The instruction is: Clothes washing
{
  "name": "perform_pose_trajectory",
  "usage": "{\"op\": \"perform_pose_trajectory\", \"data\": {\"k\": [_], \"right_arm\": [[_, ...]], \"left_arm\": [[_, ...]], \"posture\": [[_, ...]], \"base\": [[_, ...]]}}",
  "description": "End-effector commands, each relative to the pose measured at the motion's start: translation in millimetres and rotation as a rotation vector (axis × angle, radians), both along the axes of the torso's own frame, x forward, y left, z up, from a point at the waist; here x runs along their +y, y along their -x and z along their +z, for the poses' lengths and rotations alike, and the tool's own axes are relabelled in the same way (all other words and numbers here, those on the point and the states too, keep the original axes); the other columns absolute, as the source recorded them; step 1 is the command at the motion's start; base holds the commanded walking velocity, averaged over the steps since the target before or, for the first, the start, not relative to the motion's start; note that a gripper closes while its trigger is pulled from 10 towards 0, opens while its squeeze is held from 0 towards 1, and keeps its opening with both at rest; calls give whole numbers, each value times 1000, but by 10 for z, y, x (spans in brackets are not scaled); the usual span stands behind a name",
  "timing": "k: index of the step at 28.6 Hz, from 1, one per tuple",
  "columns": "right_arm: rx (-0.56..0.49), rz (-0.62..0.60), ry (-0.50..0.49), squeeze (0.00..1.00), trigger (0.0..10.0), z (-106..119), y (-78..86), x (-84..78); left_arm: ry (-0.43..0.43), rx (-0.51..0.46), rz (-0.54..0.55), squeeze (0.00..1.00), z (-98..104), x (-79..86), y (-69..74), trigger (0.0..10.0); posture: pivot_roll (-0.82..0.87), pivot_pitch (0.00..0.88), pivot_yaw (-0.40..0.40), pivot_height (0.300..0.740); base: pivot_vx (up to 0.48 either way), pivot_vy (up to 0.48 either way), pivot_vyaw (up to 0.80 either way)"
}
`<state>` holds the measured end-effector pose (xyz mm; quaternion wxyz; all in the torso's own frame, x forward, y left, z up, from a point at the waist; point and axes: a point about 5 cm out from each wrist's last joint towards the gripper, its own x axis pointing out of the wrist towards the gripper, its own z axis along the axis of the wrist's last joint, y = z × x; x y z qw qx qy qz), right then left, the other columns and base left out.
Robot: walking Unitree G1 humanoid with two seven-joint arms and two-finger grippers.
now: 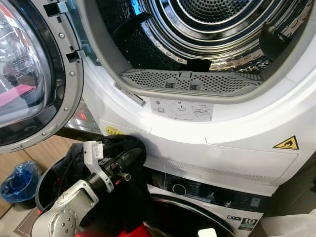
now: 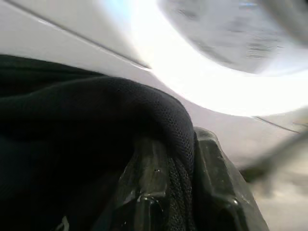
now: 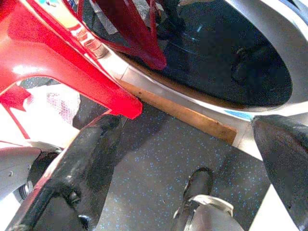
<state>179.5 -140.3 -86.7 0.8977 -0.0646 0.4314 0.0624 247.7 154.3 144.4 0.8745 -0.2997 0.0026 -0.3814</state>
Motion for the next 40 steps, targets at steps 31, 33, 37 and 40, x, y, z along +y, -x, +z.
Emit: {"op": "perform_pose_trajectory", "data": {"k": [31,33,37,40], "right_arm": [[-25,7,-21,0,10000,43,-86,64],[-24,6,-24,0,10000,41,-82,72],[-29,3,-27,0,10000,47,-93,84],[-31,2,-28,0,10000,50,-98,86]], "left_arm": [[-176,-404,-709,0,810,-362,314,0],[-213,-482,-697,0,953,-390,248,0],[-289,-565,-635,0,1124,-430,101,0],[-310,-576,-624,0,1147,-434,77,0]], "posture": [[53,0,123,740],[54,0,123,740],[47,0,125,740],[47,0,127,740]], "base": [[0,0,0],[0,0,0],[0,0,0],[0,0,0]]}}
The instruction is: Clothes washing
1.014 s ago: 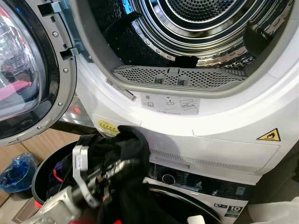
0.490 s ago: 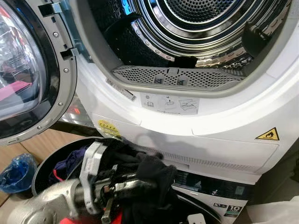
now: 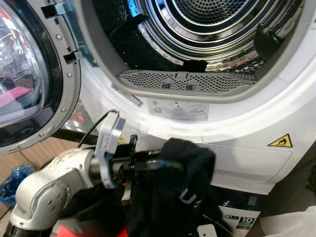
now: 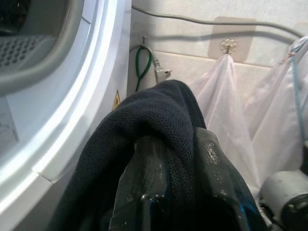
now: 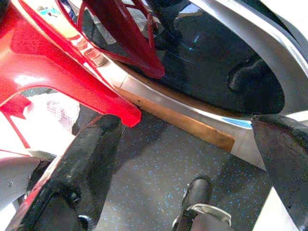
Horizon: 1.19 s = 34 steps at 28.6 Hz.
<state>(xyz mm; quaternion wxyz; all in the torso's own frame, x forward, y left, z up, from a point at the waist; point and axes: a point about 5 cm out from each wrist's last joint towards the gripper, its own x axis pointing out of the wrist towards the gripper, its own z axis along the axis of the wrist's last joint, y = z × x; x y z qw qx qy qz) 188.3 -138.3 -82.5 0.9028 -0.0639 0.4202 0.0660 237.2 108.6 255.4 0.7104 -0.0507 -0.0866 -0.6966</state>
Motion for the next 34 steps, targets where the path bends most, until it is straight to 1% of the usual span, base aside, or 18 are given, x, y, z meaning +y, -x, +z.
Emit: {"op": "perform_pose_trajectory", "data": {"k": [1,2,4,9,12,13,15,16,18,21,22,23,25,30,31,32,33,34], "right_arm": [[-9,-6,-22,0,10000,9,-14,69],[-9,-6,-22,0,10000,9,-14,69],[-8,-6,-22,0,10000,9,-13,75],[-5,-7,-22,0,10000,3,-2,73],[-2,-7,-22,0,10000,0,3,69],[-2,-6,-22,0,10000,1,2,70],[-3,-5,-23,0,10000,3,-4,78],[-5,-6,-23,0,10000,6,-9,81],[-6,-8,-23,0,10000,8,-13,80],[-7,-8,-22,0,10000,9,-14,76],[-7,-7,-20,0,10000,9,-15,74],[-7,-7,-20,0,10000,9,-15,74],[-7,-8,-17,0,10000,10,-17,64],[-10,-16,-16,0,10000,13,-24,53],[-11,-17,-16,0,10000,15,-27,51],[-11,-17,-16,0,10000,16,-29,52],[-11,-16,-16,0,10000,16,-31,54],[-11,-16,-16,0,10000,17,-32,56]], "left_arm": [[-26,-38,-13,0,56,27,-7,0],[-26,-38,-13,0,56,27,-7,0],[-61,-10,-150,0,16,70,112,0],[-70,8,-214,0,6,92,159,0],[-40,-51,-241,0,160,65,100,0],[-64,-123,-233,0,252,19,20,0],[-77,-189,-190,0,345,-48,-80,0],[-97,-265,-155,0,427,-99,-149,0],[-113,-322,-140,0,485,-130,-184,0],[-140,-487,-72,0,707,-245,-295,0],[-146,-590,-24,0,808,-301,-374,0],[-146,-590,-24,0,808,-301,-374,0],[-86,-683,49,0,1013,-356,-529,0],[-38,-808,113,0,1220,-436,-628,0],[-4,-882,158,0,1326,-477,-683,0],[9,-900,184,0,1376,-489,-728,0],[28,-917,232,0,1440,-488,-795,0],[40,-919,315,0,1523,-463,-938,0]], "posture": [[48,0,127,740],[48,0,127,740],[51,0,127,740],[50,0,128,740],[56,0,125,740],[56,0,124,740],[55,0,125,740],[51,0,126,740],[50,0,126,740],[53,0,121,740],[54,0,122,740],[54,0,122,740],[48,0,125,740],[42,0,127,740],[43,0,126,740],[44,0,125,740],[42,0,126,740],[40,0,126,740]], "base": [[0,0,0],[0,0,0],[0,0,0],[0,0,0],[0,0,0],[0,0,0],[0,0,0],[0,0,0],[0,0,0],[0,0,0],[0,0,0],[0,0,0],[0,0,0],[0,0,0],[0,0,0],[0,0,0],[0,0,0],[0,0,0]]}}
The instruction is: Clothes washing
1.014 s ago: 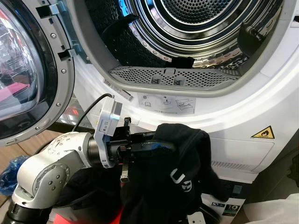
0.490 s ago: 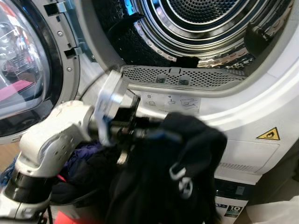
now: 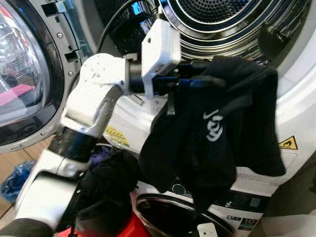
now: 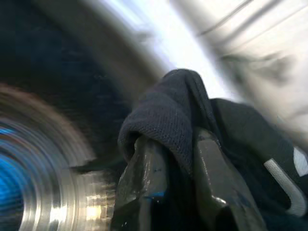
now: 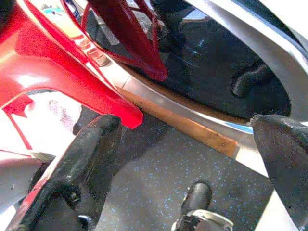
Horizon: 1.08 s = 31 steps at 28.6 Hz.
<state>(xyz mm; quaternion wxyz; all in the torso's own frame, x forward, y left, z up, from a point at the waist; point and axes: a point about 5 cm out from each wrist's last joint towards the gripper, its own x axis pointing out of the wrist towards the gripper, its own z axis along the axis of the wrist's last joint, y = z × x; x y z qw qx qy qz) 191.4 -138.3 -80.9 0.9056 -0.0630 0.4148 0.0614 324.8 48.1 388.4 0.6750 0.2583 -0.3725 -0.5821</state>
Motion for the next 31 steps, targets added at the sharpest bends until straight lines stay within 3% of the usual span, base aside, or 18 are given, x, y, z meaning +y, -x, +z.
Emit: {"op": "perform_pose_trajectory", "data": {"k": [1,3,8,9,10,11,13,15,16,17,18,19,20,23,24,26,31], "right_arm": [[1,-7,-17,0,10000,1,-2,56],[1,-7,-17,0,10000,2,-3,58],[-2,-16,-15,0,10000,2,-3,51],[-3,-17,-14,0,10000,1,-1,49],[-4,-23,-11,0,10000,0,3,44],[-4,-23,-11,0,10000,0,3,44],[-4,-27,-11,0,10000,-3,10,39],[-3,-27,-10,0,10000,-7,19,36],[-1,-28,-10,0,10000,-12,28,31],[1,-28,-9,0,10000,-15,35,28],[2,-29,-9,0,10000,-17,38,26],[4,-31,-8,0,10000,-20,44,23],[4,-33,-8,0,10000,-21,47,21],[4,-35,-7,0,10000,-22,50,18],[5,-39,-7,0,10000,-25,55,14],[6,-40,-7,0,10000,-26,58,14],[4,-41,-8,0,10000,-26,59,16]], "left_arm": [[95,-62,94,0,208,154,-106,0],[114,-91,142,0,251,178,-173,0],[264,-37,324,0,475,324,-379,0],[311,-25,372,0,527,367,-412,0],[420,-1,458,0,615,470,-460,0],[420,-1,458,0,615,470,-460,0],[529,38,544,0,664,601,-517,0],[587,99,621,0,640,711,-590,0],[554,156,658,0,549,725,-654,0],[504,198,688,0,448,719,-707,1569],[450,250,704,0,335,706,-756,6353],[370,310,722,0,169,677,-813,10000],[315,350,695,0,54,642,-832,10000],[265,382,665,0,-55,609,-843,10000],[180,439,610,0,-237,550,-852,10000],[127,463,580,0,-330,507,-850,10000],[10,388,605,0,-382,459,-843,10000]], "posture": [[40,0,126,740],[35,0,127,740],[18,0,136,740],[16,0,137,740],[10,0,140,740],[10,0,140,740],[-2,0,143,740],[-6,0,143,740],[-10,0,145,740],[-12,0,146,740],[-14,0,146,740],[-20,0,149,740],[-25,0,150,740],[-28,0,151,740],[-30,0,151,740],[-32,0,150,740],[-41,0,155,740]], "base": [[0,0,0],[0,0,0],[0,0,0],[0,0,0],[0,0,0],[0,0,0],[0,0,0],[0,0,0],[0,0,0],[0,0,0],[0,0,0],[0,0,0],[0,0,0],[0,0,0],[0,0,0],[0,0,0],[0,0,0]]}}
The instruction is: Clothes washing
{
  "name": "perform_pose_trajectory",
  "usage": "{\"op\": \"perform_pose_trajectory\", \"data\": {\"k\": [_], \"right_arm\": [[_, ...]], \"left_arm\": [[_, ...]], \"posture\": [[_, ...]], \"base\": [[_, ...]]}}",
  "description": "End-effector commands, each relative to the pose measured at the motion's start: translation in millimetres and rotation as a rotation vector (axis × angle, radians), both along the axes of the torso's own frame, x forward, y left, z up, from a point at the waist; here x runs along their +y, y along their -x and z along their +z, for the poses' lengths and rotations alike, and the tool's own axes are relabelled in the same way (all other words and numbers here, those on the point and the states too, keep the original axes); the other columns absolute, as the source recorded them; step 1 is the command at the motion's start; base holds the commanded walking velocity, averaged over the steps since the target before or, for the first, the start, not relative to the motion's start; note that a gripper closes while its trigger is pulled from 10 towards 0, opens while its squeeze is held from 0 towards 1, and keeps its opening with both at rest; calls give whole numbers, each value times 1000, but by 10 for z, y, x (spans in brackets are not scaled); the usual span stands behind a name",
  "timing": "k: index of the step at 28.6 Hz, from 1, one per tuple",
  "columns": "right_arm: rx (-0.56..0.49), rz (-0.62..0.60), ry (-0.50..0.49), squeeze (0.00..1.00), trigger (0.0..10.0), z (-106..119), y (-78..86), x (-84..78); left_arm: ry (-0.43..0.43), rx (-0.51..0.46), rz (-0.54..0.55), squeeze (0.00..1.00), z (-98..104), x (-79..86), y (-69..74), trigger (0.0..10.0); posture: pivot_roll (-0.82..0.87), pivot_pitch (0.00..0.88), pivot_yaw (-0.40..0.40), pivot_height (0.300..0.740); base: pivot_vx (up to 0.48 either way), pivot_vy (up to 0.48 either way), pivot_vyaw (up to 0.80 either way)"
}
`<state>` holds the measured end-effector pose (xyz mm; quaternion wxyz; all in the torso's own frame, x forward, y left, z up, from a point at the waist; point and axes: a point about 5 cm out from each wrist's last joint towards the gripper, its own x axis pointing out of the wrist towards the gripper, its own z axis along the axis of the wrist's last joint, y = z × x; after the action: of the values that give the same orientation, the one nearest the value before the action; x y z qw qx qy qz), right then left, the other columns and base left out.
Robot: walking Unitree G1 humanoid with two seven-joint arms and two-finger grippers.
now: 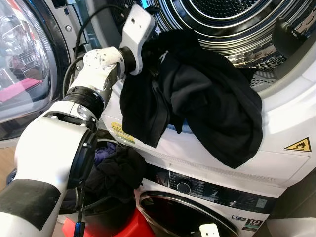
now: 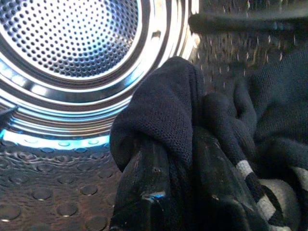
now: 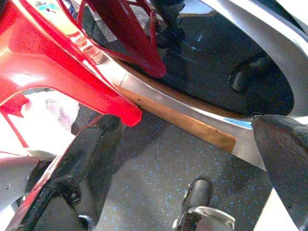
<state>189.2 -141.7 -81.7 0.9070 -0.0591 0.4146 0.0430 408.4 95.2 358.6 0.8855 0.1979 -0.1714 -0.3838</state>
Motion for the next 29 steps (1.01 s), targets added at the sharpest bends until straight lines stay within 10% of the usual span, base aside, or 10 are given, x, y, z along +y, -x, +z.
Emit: {"op": "perform_pose_trajectory", "data": {"k": [1,11,19,29], "right_arm": [[6,-5,-17,0,10000,-17,38,50],[16,-30,-12,0,10000,-58,136,22],[14,-66,-4,0,10000,-84,215,-39],[2,-70,-12,0,10000,-74,196,-3]], "left_arm": [[-127,-2,5,0,-84,-19,-5,10000],[-106,-152,-3,0,167,-293,67,10000],[-49,-169,-298,0,375,-1042,358,10000],[108,-259,-152,0,671,-886,342,10000]], "posture": [[-45,0,158,740],[-109,0,186,740],[-168,0,204,740],[-158,0,213,740]], "base": [[0,0,0],[0,0,0],[0,0,0],[0,0,0]]}}
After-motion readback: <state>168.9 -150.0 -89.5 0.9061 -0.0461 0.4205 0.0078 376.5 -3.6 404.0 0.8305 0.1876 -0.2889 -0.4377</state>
